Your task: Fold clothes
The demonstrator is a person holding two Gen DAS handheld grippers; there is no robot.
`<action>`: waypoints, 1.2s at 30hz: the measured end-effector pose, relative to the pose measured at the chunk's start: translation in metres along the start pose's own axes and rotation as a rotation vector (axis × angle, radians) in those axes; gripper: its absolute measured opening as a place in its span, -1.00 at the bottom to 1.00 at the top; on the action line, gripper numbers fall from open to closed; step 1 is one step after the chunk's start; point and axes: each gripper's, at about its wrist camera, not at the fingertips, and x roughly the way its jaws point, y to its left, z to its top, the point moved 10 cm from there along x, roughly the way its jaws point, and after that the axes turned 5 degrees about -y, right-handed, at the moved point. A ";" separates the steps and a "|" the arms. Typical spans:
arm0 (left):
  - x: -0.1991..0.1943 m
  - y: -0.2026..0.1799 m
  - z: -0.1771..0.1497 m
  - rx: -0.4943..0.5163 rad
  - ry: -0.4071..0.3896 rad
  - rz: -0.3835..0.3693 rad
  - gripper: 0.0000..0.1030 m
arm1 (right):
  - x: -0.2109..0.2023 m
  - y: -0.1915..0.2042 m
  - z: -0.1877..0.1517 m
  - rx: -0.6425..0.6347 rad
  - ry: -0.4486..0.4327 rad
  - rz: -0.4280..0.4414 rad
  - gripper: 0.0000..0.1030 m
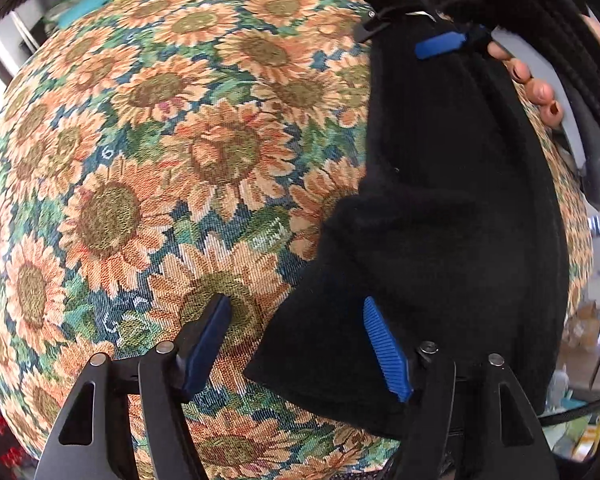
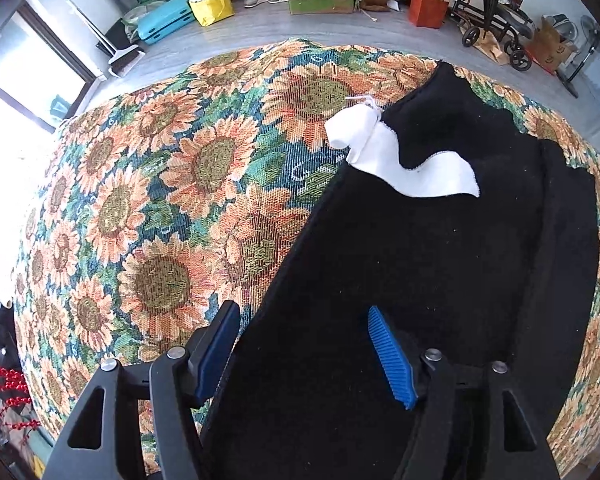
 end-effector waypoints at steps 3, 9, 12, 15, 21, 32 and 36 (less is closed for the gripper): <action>0.000 -0.002 -0.002 0.002 0.026 0.002 0.37 | -0.001 -0.002 -0.002 -0.024 -0.007 0.023 0.37; 0.003 -0.010 -0.011 0.004 0.120 0.039 0.37 | -0.001 -0.017 -0.003 -0.021 -0.010 0.049 0.37; 0.004 -0.013 -0.011 0.015 0.129 0.061 0.34 | -0.001 -0.021 -0.003 -0.018 -0.013 0.051 0.40; 0.000 -0.011 -0.010 0.026 0.110 0.108 0.03 | -0.001 -0.024 -0.005 -0.040 -0.025 0.034 0.40; -0.009 -0.012 -0.007 -0.010 0.045 0.097 -0.87 | -0.003 -0.030 -0.008 -0.086 -0.060 -0.039 0.08; -0.072 -0.049 0.012 -0.081 -0.190 -0.077 -0.91 | -0.042 -0.066 -0.020 -0.080 -0.126 0.126 -0.90; -0.122 -0.086 0.012 -0.023 -0.293 -0.138 -0.91 | -0.066 -0.077 -0.010 -0.025 -0.171 0.164 -0.90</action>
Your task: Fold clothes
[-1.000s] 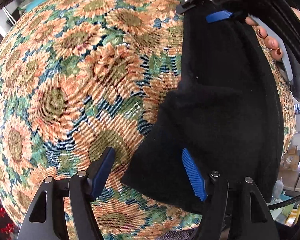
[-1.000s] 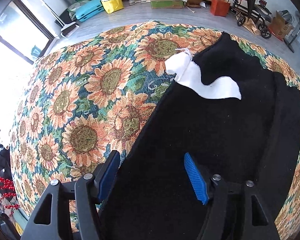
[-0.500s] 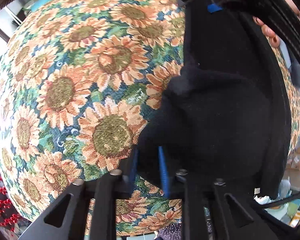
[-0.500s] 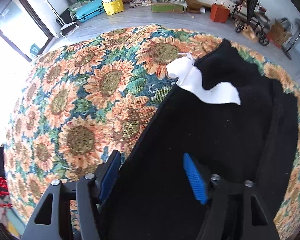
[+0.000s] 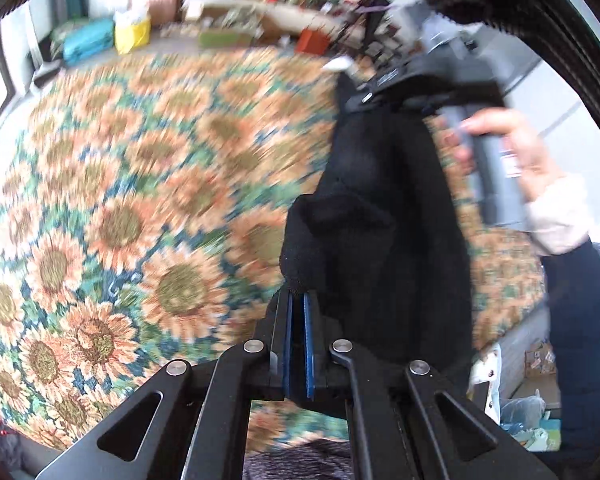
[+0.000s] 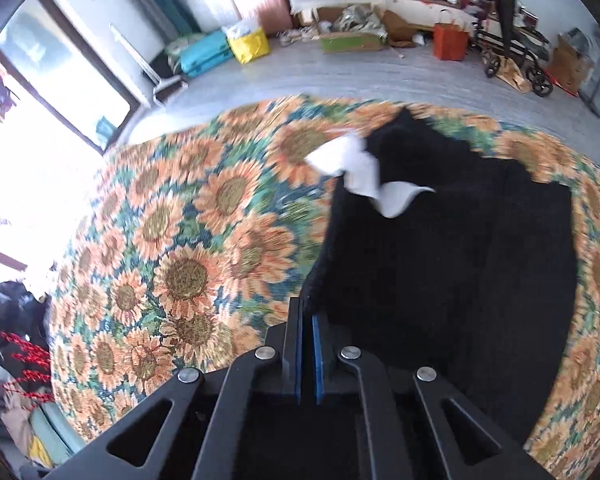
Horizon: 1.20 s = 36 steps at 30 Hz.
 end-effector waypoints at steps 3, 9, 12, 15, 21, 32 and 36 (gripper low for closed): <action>-0.032 -0.053 0.007 0.086 -0.052 -0.072 -0.91 | -0.017 -0.007 0.010 0.046 -0.048 0.022 -0.90; -0.010 -0.171 -0.011 0.283 -0.003 -0.200 -0.91 | -0.066 -0.064 0.001 0.124 -0.107 0.040 -0.90; 0.028 -0.206 -0.041 0.329 0.109 -0.219 -0.91 | -0.059 -0.095 -0.018 0.175 -0.095 0.041 -0.90; 0.072 -0.217 -0.066 0.325 0.218 -0.219 -0.91 | -0.046 -0.128 -0.044 0.237 -0.059 0.044 -0.90; 0.120 -0.211 -0.100 0.296 0.347 -0.148 -0.92 | -0.005 -0.150 -0.079 0.290 -0.010 0.078 -0.90; 0.081 -0.205 -0.083 0.239 0.338 -0.132 -0.80 | -0.005 -0.147 -0.074 0.315 0.017 0.089 -0.38; 0.038 -0.185 -0.049 0.259 0.165 -0.038 0.04 | -0.023 -0.161 -0.057 0.330 -0.031 0.065 -0.27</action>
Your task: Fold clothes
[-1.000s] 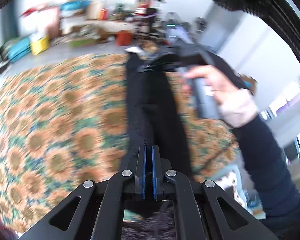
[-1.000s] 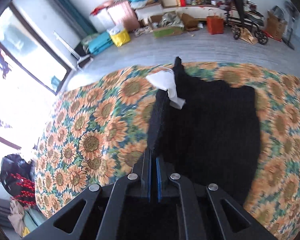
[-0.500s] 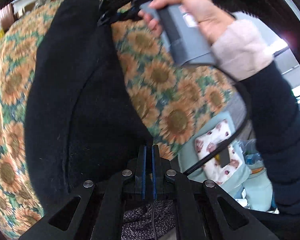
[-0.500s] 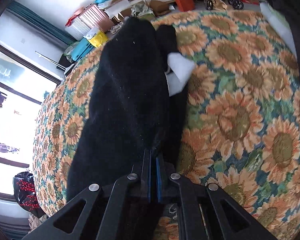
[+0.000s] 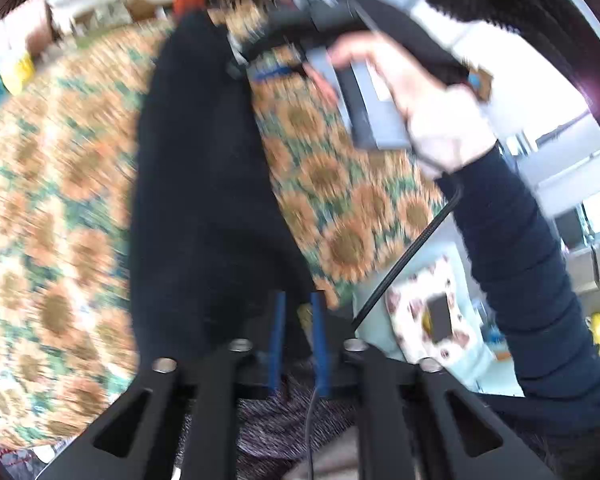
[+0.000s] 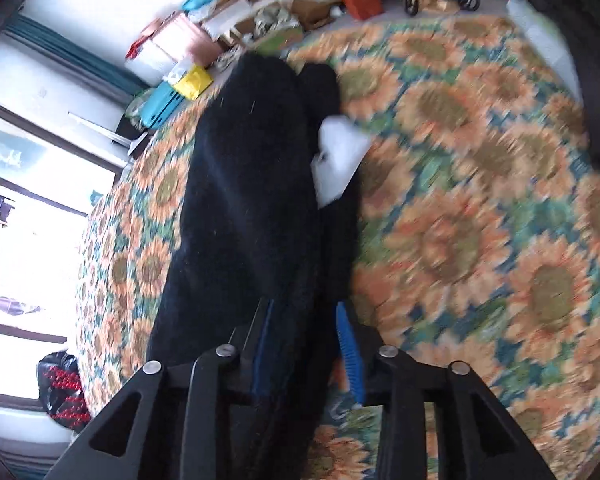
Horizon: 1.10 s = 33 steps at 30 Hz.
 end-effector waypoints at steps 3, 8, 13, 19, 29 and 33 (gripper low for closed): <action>0.005 0.030 0.008 0.015 -0.031 0.193 0.23 | -0.012 -0.004 0.022 0.028 -0.051 0.025 -0.27; 0.072 0.052 -0.009 0.028 0.181 0.239 0.23 | -0.016 -0.002 0.053 0.021 -0.088 0.003 -0.26; 0.096 0.053 -0.016 0.096 0.259 0.203 0.25 | 0.003 0.000 0.082 0.012 -0.090 -0.021 -0.26; 0.099 0.057 -0.016 0.065 0.277 0.129 0.31 | 0.029 0.011 0.108 -0.002 -0.100 -0.023 -0.21; 0.096 0.055 -0.017 0.082 0.257 0.131 0.35 | 0.019 0.021 0.122 -0.109 -0.202 -0.126 -0.88; 0.095 0.054 -0.019 0.074 0.252 0.131 0.35 | 0.020 -0.001 0.117 -0.054 -0.183 -0.146 -0.86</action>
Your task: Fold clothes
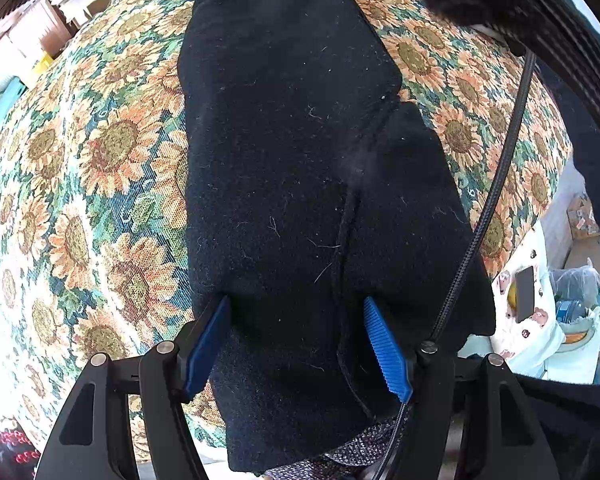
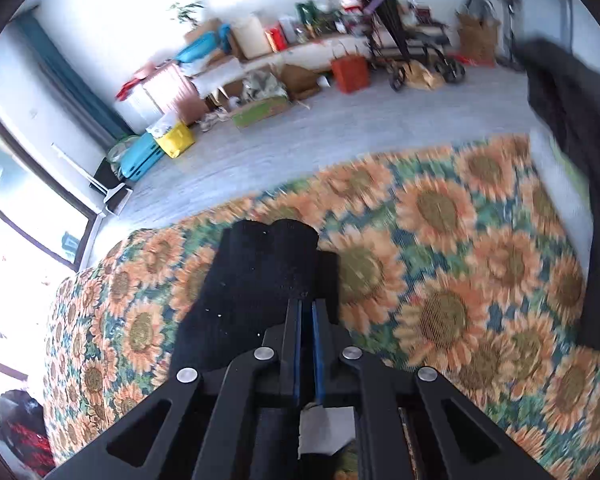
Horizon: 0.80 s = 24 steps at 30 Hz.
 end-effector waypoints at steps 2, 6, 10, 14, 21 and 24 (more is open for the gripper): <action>-0.001 0.000 -0.001 -0.009 -0.004 -0.006 0.35 | 0.010 -0.003 -0.015 -0.040 0.034 -0.044 -0.66; -0.003 0.000 -0.004 -0.028 -0.017 -0.006 0.36 | -0.004 -0.007 -0.018 0.014 -0.007 -0.047 -0.17; -0.004 -0.001 -0.006 -0.032 -0.024 0.003 0.36 | -0.031 0.018 -0.014 -0.047 -0.045 0.002 -0.39; -0.006 -0.002 -0.009 -0.035 -0.026 -0.003 0.36 | -0.028 0.067 -0.033 -0.179 0.038 0.088 -0.76; -0.007 -0.003 -0.013 -0.028 -0.028 -0.012 0.37 | 0.027 0.082 -0.046 -0.208 0.132 -0.005 -0.89; -0.007 -0.004 -0.014 -0.025 -0.029 -0.014 0.38 | 0.037 0.075 -0.027 -0.140 0.104 -0.010 -0.94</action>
